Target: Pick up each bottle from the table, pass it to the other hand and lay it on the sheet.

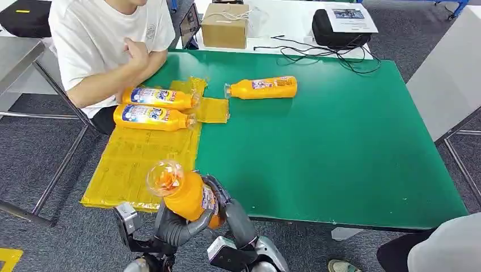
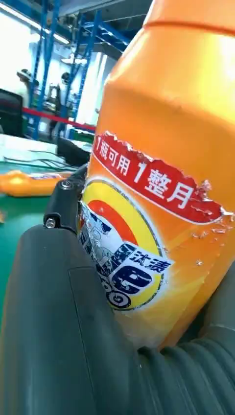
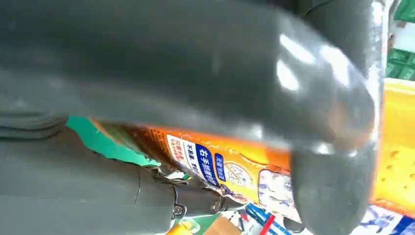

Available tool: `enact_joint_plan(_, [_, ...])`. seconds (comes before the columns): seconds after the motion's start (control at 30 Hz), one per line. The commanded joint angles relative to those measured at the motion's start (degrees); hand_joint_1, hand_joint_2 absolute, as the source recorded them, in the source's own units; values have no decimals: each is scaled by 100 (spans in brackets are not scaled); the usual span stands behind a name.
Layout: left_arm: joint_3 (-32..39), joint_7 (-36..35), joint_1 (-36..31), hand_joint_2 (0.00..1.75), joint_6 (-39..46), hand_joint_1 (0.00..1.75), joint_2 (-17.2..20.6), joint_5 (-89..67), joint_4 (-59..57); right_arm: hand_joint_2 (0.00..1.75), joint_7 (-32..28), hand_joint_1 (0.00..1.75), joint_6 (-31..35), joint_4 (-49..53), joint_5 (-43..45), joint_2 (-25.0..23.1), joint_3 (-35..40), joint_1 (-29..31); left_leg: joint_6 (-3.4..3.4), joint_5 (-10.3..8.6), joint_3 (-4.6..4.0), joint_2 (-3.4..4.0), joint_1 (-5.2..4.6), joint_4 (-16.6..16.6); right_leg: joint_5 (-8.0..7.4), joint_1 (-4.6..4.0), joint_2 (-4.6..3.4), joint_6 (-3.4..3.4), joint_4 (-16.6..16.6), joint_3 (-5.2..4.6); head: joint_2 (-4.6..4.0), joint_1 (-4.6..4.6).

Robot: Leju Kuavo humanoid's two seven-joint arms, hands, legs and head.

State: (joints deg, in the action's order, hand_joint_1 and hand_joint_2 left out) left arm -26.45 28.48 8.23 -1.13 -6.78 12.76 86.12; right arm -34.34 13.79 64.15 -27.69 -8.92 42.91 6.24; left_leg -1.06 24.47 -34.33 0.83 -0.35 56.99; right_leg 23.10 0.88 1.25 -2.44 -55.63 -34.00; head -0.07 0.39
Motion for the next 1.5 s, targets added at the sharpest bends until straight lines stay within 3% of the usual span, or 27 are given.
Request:
enact_joint_plan(0.03, [-96,242,-553,175,530,175,57,-1297,-311,0,-566,0,60,-441,269,-1,184,183,10,9,25,-19,11,0,10,-9,3,11,6,32,0,-2])
enact_joint_plan(0.13, [-16,171,-673,175,377,175,8,-1247,-475,0,-566,0,269,-498,734,54,305,254,11,10,28,-16,12,1,10,-9,-1,12,5,34,0,-4])
enact_joint_plan(0.53, [26,70,-749,175,360,175,17,-1229,-575,0,-566,0,418,-630,915,42,261,258,8,7,22,-10,6,-3,6,-5,-3,8,6,25,0,-4])
enact_joint_plan(0.73, [67,-139,-1393,175,2031,175,110,-3395,-1587,0,-566,0,568,-789,1199,53,260,344,9,2,26,-18,9,-7,4,-6,4,10,10,32,0,-2])
enact_joint_plan(0.97, [295,-141,-1289,175,1424,175,138,-2996,-1430,0,-566,0,724,-719,1374,58,105,265,7,2,28,-8,8,-7,4,-6,-6,11,10,33,0,-2])
enact_joint_plan(1.27, [295,-239,-1306,175,1498,175,184,-3175,-1421,0,-566,0,746,-694,1454,57,15,242,6,1,18,-6,5,-4,2,-3,-6,8,4,19,0,-2])
enact_joint_plan(1.43, [263,-361,-1460,175,1843,175,203,-3687,-1543,0,-566,0,704,-685,1587,11,-197,183,8,2,21,-12,8,-2,4,-7,-1,10,5,24,0,-4])
enact_joint_plan(1.5, [174,-642,-1701,175,2568,175,266,-4722,-1865,0,-566,0,646,-643,1655,-12,-294,170,4,-4,10,-13,3,-5,0,-2,4,6,4,12,0,-4])
